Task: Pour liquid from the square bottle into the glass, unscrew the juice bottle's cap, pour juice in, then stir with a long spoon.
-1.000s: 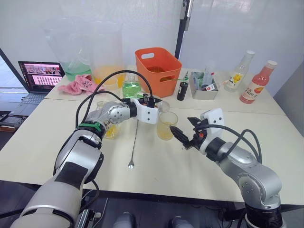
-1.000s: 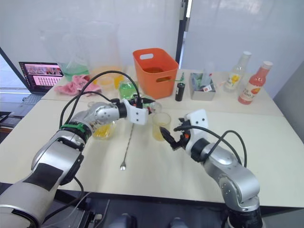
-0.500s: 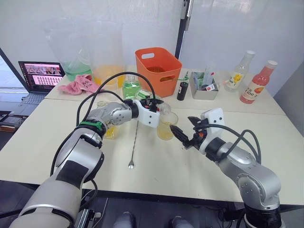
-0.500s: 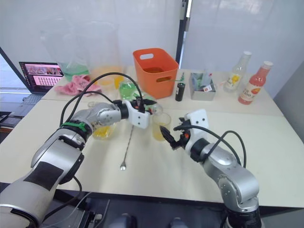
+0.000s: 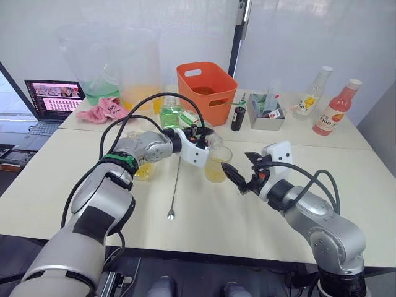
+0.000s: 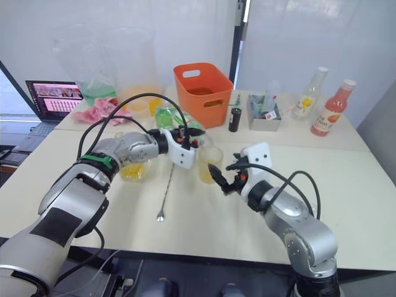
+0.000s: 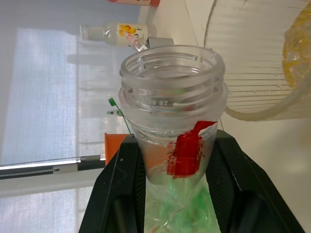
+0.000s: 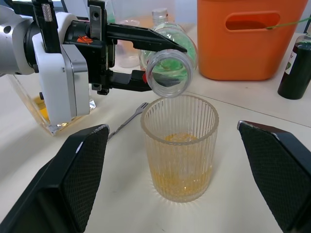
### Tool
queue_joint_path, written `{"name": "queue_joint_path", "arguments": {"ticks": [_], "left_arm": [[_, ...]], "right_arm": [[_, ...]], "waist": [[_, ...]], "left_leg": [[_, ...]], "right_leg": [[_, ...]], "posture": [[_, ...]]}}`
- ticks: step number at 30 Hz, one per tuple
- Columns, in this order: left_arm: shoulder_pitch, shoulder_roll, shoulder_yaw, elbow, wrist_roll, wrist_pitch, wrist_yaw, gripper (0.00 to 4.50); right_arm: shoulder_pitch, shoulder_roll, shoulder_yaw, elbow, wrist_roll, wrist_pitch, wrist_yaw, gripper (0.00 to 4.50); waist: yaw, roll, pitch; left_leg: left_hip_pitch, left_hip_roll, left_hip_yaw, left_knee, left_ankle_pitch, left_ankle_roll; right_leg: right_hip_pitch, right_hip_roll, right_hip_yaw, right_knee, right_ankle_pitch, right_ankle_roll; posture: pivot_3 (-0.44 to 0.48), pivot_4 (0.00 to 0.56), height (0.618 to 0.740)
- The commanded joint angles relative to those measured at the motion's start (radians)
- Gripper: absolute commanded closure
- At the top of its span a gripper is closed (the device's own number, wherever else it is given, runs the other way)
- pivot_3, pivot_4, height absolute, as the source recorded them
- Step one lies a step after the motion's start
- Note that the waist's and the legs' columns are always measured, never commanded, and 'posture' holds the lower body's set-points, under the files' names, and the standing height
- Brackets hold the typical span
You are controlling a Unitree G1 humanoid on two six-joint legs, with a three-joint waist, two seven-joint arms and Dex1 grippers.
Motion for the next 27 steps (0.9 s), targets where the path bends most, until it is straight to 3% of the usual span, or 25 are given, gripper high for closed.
{"name": "queue_joint_path", "arguments": {"ticks": [1,27], "left_arm": [[-0.050,0.012,-0.003,-0.013,0.006,-0.001,0.044,3.19],[-0.082,0.006,-0.090,-0.013,0.120,0.027,0.213,3.19]], "right_arm": [[-0.004,0.002,-0.016,-0.050,0.011,-0.005,-0.003,0.02],[0.005,0.016,-0.018,-0.069,0.019,0.004,-0.013,0.02]], "waist": [[0.000,0.000,0.000],[0.000,0.000,0.000]], "left_leg": [[0.000,0.000,0.000,0.000,0.000,0.000],[-0.001,-0.001,0.000,0.000,0.000,0.000]], "right_leg": [[0.000,0.000,0.000,0.000,0.000,0.000],[-0.001,-0.001,0.000,0.001,0.000,0.000]], "posture": [[0.000,0.150,0.739],[0.000,0.150,0.739]]}}
